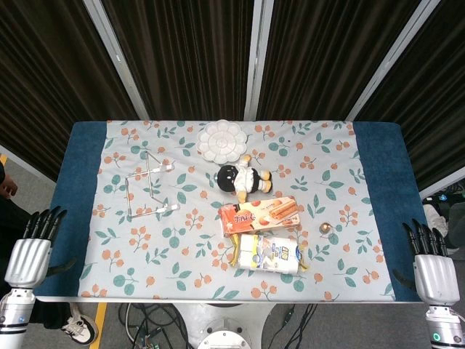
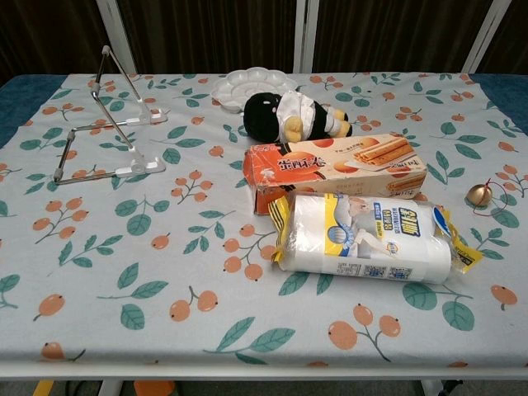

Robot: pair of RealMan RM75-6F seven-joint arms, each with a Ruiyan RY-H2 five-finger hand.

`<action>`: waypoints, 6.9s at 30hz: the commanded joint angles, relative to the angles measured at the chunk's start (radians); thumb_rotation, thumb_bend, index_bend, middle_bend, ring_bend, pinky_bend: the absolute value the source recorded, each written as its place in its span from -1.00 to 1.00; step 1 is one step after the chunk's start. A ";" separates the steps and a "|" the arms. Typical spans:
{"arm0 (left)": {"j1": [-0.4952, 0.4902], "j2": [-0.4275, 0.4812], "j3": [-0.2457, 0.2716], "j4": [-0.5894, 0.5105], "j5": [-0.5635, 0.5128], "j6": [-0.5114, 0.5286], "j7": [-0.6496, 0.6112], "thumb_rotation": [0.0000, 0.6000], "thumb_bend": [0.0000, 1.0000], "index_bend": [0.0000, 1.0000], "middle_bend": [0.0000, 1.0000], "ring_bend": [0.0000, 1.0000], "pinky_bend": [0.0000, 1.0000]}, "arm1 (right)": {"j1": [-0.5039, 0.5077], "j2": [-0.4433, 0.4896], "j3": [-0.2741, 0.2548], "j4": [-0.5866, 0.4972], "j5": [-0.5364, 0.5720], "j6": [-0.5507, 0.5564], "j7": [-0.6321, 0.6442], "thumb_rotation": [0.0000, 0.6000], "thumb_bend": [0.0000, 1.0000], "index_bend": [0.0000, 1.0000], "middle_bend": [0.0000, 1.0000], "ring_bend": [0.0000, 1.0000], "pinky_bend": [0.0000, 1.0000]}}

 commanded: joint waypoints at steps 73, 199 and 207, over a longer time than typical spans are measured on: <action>-0.013 -0.021 0.026 0.086 0.008 -0.059 -0.142 1.00 -0.88 -0.89 -0.94 -1.00 -0.97 | 0.565 -0.012 0.100 -0.232 0.595 -0.610 -0.469 1.00 -0.55 -0.10 -1.00 -1.00 -1.00; -0.012 -0.033 0.038 0.078 0.004 -0.079 -0.141 1.00 -0.88 -0.89 -0.94 -1.00 -0.97 | 0.472 0.077 0.102 -0.344 0.450 -0.371 -0.456 1.00 -0.33 0.36 -0.85 -1.00 -1.00; -0.011 -0.032 0.038 0.075 0.007 -0.075 -0.137 1.00 -0.88 -0.89 -0.94 -1.00 -0.97 | 0.471 0.052 0.107 -0.315 0.414 -0.335 -0.494 1.00 -0.37 0.36 -0.85 -1.00 -1.00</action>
